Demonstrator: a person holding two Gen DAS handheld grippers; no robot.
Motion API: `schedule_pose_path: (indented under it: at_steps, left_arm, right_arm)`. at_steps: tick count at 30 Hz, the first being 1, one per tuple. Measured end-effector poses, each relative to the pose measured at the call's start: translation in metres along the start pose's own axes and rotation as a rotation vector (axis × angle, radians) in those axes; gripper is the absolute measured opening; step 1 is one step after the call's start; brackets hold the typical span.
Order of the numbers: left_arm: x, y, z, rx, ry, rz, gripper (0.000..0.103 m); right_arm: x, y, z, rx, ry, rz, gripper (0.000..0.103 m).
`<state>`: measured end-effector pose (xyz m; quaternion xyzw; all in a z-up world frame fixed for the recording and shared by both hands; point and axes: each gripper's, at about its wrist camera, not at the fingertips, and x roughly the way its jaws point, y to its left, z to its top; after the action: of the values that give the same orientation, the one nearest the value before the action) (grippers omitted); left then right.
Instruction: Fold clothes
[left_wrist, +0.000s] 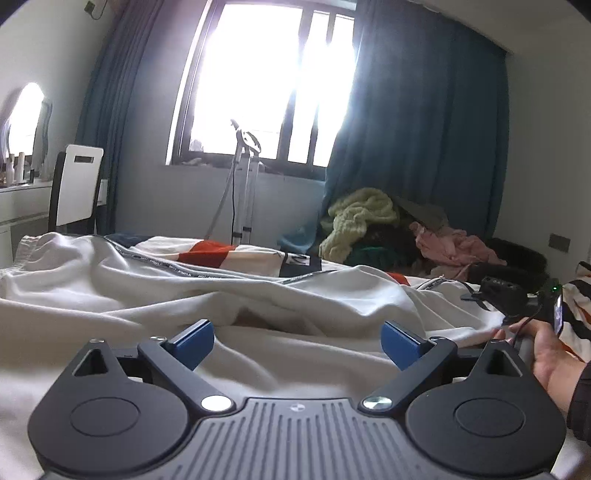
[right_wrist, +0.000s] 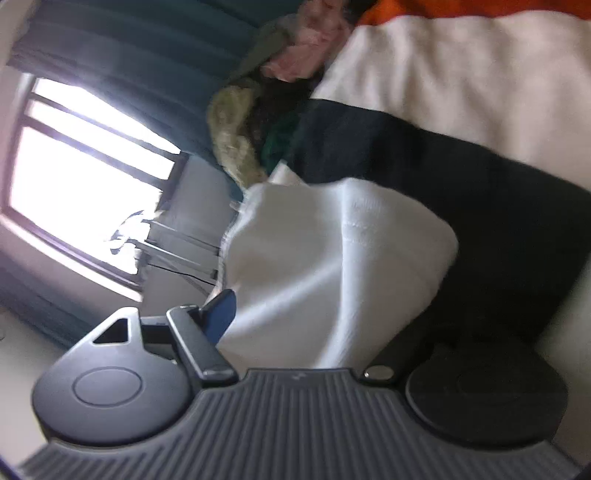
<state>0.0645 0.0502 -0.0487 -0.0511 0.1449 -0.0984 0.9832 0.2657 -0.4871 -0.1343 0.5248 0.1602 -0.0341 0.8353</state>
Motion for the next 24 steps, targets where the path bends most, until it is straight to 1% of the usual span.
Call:
schedule_pose_path:
  at_steps: [2, 4, 6, 7, 8, 9, 13, 15, 16, 18, 20, 21, 23, 24]
  left_arm:
    - [0.011, 0.0, -0.005, -0.012, 0.028, -0.029, 0.098]
    - [0.017, 0.0, -0.008, -0.023, 0.04, -0.061, 0.098]
    - [0.022, 0.0, -0.012, -0.035, 0.049, -0.094, 0.098]
    - [0.024, 0.0, -0.013, -0.039, 0.051, -0.106, 0.098]
    - [0.026, -0.001, -0.014, -0.041, 0.05, -0.114, 0.098]
    - [0.028, -0.002, -0.014, -0.041, 0.049, -0.117, 0.098]
    - [0.037, -0.006, -0.017, -0.025, 0.063, -0.109, 0.098]
    - [0.039, -0.005, -0.017, -0.027, 0.075, -0.104, 0.098]
    - [0.04, -0.004, -0.018, -0.029, 0.082, -0.102, 0.098]
    - [0.041, -0.004, -0.018, -0.031, 0.093, -0.096, 0.098]
    - [0.042, -0.003, -0.017, -0.031, 0.101, -0.088, 0.098]
    - [0.042, -0.003, -0.017, -0.028, 0.103, -0.082, 0.098]
    - [0.041, -0.002, -0.016, -0.029, 0.106, -0.073, 0.098]
    - [0.041, -0.002, -0.015, -0.032, 0.106, -0.072, 0.098]
  right_arm:
    - [0.015, 0.002, 0.004, -0.01, 0.003, 0.032, 0.08]
    - [0.027, 0.006, 0.01, -0.011, 0.004, 0.023, 0.079]
    - [0.035, 0.009, 0.016, -0.007, 0.003, -0.002, 0.06]
    - [0.037, 0.011, 0.02, -0.005, -0.001, -0.018, 0.029]
    - [0.038, 0.013, 0.023, -0.006, -0.009, -0.032, 0.017]
    - [0.035, 0.017, 0.028, -0.014, -0.032, -0.043, 0.016]
    - [0.003, 0.033, 0.05, -0.074, -0.239, -0.073, 0.014]
    - [-0.017, 0.034, 0.063, -0.077, -0.339, -0.087, 0.015]
    - [-0.026, 0.031, 0.068, -0.075, -0.372, -0.105, 0.015]
    - [-0.037, 0.021, 0.075, -0.066, -0.395, -0.177, 0.015]
    - [-0.049, 0.012, 0.082, -0.057, -0.418, -0.249, 0.022]
    - [-0.052, 0.004, 0.086, -0.037, -0.407, -0.281, 0.024]
    - [-0.053, -0.016, 0.094, 0.041, -0.32, -0.318, 0.038]
    - [-0.059, -0.024, 0.094, 0.061, -0.302, -0.321, 0.044]
